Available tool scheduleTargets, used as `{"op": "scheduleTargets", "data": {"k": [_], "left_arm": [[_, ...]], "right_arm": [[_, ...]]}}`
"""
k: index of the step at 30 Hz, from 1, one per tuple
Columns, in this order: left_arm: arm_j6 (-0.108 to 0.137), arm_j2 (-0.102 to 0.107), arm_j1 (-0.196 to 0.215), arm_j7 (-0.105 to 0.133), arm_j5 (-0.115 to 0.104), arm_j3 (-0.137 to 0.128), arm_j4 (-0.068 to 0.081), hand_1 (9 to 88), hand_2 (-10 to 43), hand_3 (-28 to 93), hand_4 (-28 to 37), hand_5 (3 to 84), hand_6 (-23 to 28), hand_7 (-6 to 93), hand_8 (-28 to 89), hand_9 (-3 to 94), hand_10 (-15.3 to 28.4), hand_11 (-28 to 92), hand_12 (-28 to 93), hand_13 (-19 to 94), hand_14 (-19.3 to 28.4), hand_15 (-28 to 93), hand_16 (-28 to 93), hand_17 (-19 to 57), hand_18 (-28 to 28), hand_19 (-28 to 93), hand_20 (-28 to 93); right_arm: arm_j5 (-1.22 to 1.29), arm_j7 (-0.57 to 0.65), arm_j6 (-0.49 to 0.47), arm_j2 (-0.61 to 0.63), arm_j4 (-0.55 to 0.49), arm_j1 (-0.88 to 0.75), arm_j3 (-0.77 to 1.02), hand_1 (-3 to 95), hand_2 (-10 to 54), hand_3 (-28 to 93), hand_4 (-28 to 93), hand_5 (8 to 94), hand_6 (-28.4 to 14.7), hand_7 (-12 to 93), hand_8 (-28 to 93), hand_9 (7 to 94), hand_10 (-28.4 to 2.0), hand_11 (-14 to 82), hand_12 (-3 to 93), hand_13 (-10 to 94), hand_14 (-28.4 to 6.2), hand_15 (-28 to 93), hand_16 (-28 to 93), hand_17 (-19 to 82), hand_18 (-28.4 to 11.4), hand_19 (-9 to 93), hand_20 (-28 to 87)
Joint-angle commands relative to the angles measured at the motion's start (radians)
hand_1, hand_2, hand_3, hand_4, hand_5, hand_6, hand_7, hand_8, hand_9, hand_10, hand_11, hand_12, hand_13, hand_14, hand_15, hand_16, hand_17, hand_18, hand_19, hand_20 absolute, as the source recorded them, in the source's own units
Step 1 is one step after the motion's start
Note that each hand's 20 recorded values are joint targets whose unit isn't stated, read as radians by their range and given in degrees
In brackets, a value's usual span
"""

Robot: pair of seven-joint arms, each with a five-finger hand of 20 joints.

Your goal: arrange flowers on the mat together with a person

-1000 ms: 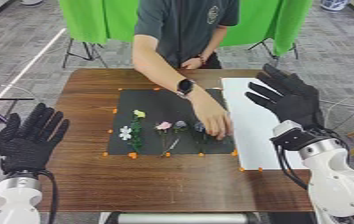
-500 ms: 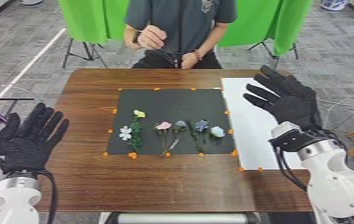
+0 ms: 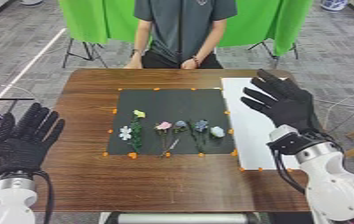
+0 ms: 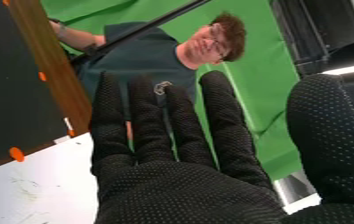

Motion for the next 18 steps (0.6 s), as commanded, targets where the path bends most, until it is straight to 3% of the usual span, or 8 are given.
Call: {"op": "scheduleTargets", "data": {"k": [1,15,18], "left_arm": [[-0.007,-0.003,0.014,-0.013,0.006,-0.001,-0.004,27.5,11.5,73,-28.3,55.6,9.0,12.0,-7,53.3,15.6,18,15,44,17.0,35,-1,0.5,18.0,39,24],[-0.007,-0.008,0.046,-0.002,0.007,-0.017,-0.018,27.6,11.6,72,-28.3,55.6,9.0,12.1,-7,53.5,15.6,18,15,44,17.0,35,-1,0.6,18.0,39,24],[-0.01,-0.008,0.033,-0.001,0.008,-0.01,-0.013,27.6,11.7,72,-28.3,55.6,9.0,12.1,-7,53.5,15.6,18,15,44,17.1,35,-1,0.5,18.1,39,24]], "right_arm": [[-0.001,0.009,-0.026,-0.021,-0.012,-0.023,0.009,22.0,9.3,78,-26,40.7,-5.0,15,-11,33.5,-14.9,6.6,12.8,30,-16.1,20,18,10,-19.4,46,17],[0.002,0.017,-0.041,-0.039,-0.011,-0.026,0.003,22.1,9.5,78,-26,42.3,-4.9,16,-11,34.7,-14.8,6.8,12.8,31,-15.8,20,18,10,-19.4,46,17],[0.001,0.022,-0.05,-0.037,-0.012,-0.028,0.008,22.1,9.5,78,-26,42.5,-4.8,16,-11,34.8,-14.8,6.9,12.8,31,-15.9,20,18,10,-19.4,46,17]]}}
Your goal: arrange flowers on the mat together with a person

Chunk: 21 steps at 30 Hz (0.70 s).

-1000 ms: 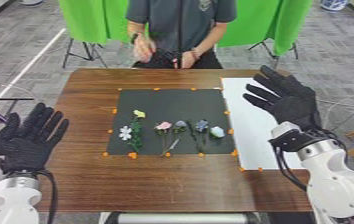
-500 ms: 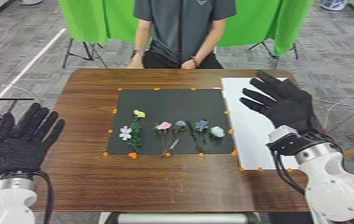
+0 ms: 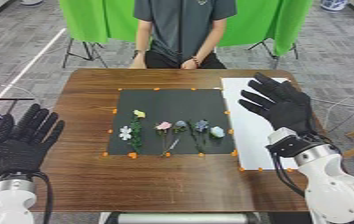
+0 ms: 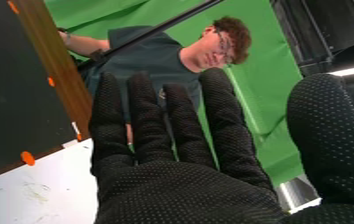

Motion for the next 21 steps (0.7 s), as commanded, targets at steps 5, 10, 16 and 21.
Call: {"op": "scheduleTargets", "data": {"k": [5,10,16,21], "left_arm": [[-0.017,-0.006,0.008,-0.004,0.012,0.005,-0.004,27.5,11.7,72,-28.3,55.6,9.0,12.1,-7,53.4,15.7,18,15,44,17.2,35,-1,0.5,18.0,39,24],[-0.013,-0.01,0.011,-0.009,0.013,0.004,-0.004,27.6,11.7,72,-28.3,55.6,8.9,12.3,-7,53.5,15.7,18,15,44,17.2,35,-1,0.5,18.0,39,24],[-0.017,-0.009,0.01,-0.01,0.015,0.007,-0.004,27.6,11.7,72,-28.3,55.7,9.1,12.1,-7,53.5,15.7,18,15,44,17.1,35,0,0.5,18.0,39,24],[-0.013,-0.008,0.002,-0.014,0.022,0.008,-0.001,27.6,11.7,72,-28.3,55.7,9.1,12.0,-7,53.5,15.6,18,15,44,17.2,35,-1,0.5,18.0,38,24]], "right_arm": [[-0.001,0.001,-0.016,-0.014,-0.009,-0.014,0.008,22.1,9.5,78,-26,43.0,-4.8,16,-11,35.2,-14.8,6.9,12.8,31,-16.0,20,18,10,-19.3,46,17],[0.0,0.004,-0.021,-0.014,-0.012,-0.019,0.013,22.2,9.5,78,-26,43.5,-4.8,16,-11,35.4,-14.7,6.8,12.8,31,-16.0,20,18,10,-19.3,46,17],[0.001,0.005,-0.025,-0.01,-0.008,-0.012,0.01,22.2,9.5,78,-26,43.8,-4.8,16,-11,35.5,-14.8,6.7,12.8,31,-16.0,20,18,10,-19.3,46,17],[0.002,0.001,-0.023,-0.004,-0.005,-0.007,0.007,22.2,9.5,78,-26,43.9,-4.9,16,-11,35.6,-14.8,6.8,12.9,31,-16.0,20,18,10,-19.2,46,17]]}}
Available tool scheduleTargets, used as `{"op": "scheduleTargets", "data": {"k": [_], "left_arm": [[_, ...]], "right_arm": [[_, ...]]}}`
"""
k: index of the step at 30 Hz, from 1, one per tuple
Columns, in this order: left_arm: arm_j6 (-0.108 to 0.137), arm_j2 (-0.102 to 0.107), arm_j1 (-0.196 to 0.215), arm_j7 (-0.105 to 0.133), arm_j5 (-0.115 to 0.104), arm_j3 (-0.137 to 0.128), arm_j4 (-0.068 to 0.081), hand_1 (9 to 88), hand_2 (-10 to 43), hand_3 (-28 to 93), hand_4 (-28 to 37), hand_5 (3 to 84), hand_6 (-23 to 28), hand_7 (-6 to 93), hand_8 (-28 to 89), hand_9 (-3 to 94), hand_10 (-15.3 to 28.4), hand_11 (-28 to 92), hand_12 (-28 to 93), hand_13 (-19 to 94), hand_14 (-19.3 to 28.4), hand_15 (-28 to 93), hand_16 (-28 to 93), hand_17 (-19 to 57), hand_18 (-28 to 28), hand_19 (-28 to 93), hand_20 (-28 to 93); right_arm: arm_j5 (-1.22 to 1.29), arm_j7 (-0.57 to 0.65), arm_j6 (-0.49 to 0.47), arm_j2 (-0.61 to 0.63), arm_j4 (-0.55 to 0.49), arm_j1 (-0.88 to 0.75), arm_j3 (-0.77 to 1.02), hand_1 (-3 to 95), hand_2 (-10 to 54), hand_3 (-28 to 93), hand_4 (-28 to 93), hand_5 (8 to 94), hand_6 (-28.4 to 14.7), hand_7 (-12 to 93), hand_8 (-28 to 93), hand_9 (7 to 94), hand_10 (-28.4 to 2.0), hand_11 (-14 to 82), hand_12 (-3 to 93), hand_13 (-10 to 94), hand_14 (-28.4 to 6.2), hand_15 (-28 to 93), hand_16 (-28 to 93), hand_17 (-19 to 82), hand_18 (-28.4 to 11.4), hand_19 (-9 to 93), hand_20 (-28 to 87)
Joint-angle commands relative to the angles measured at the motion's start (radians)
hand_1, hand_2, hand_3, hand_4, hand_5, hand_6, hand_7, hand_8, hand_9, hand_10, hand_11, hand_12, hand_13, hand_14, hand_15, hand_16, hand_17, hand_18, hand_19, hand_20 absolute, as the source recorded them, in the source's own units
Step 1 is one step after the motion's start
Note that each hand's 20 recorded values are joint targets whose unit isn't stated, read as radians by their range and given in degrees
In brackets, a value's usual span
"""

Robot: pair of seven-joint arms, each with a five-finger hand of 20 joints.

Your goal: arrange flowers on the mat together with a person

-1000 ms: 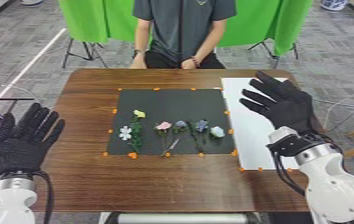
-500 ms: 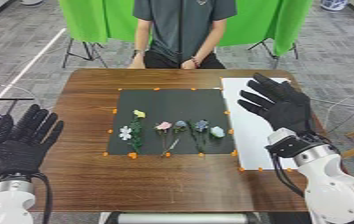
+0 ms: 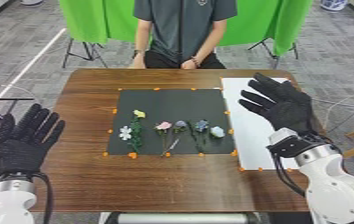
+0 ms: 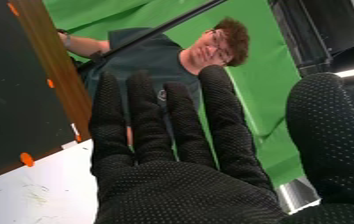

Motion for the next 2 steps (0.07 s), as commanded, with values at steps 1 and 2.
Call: {"op": "scheduleTargets", "data": {"k": [1,2], "left_arm": [[-0.01,-0.006,-0.001,-0.013,0.016,0.005,0.002,27.6,11.8,72,-28.3,55.7,9.1,12.0,-7,53.5,15.6,18,15,44,17.2,35,-1,0.5,18.0,38,24],[-0.01,-0.005,0.0,-0.012,0.018,0.003,0.001,27.6,11.8,72,-28.3,55.6,9.1,12.1,-7,53.5,15.6,18,15,44,17.2,35,-1,0.5,18.0,38,24]], "right_arm": [[0.004,-0.006,-0.008,0.002,-0.005,-0.008,-0.002,22.2,9.4,78,-26,43.9,-4.9,16,-11,35.6,-14.7,6.8,12.9,31,-16.0,20,18,10,-19.3,46,17],[0.004,-0.003,-0.01,0.001,-0.004,-0.009,-0.002,22.2,9.5,78,-26,43.9,-4.9,16,-11,35.6,-14.7,6.8,12.9,31,-16.0,20,18,10,-19.3,46,17]]}}
